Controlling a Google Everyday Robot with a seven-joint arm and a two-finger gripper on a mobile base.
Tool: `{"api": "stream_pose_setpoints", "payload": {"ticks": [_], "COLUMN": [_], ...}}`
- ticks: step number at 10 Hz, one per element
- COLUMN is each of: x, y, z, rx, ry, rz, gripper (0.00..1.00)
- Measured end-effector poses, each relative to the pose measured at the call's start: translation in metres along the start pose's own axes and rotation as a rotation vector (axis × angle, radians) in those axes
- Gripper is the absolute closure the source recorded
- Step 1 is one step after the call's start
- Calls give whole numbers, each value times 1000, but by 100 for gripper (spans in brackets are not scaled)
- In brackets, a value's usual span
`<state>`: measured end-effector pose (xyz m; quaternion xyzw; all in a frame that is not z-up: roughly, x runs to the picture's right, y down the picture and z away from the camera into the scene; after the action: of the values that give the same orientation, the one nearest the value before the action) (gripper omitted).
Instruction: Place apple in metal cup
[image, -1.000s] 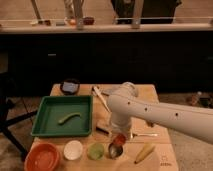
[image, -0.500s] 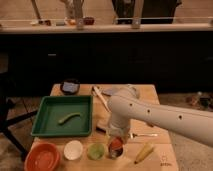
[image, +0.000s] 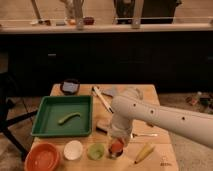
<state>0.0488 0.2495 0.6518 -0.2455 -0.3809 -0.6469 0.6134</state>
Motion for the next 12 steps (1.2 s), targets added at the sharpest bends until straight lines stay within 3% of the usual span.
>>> {"api": "stream_pose_setpoints", "payload": {"ticks": [4,5,12], "x": [-2,-2,-2], "y": [2,3,3], "z": [5,5,5], "rx": [10,10,10], "ry": [-18,-18,-18], "rz": [8,9,9], "gripper": [99,94,25]}}
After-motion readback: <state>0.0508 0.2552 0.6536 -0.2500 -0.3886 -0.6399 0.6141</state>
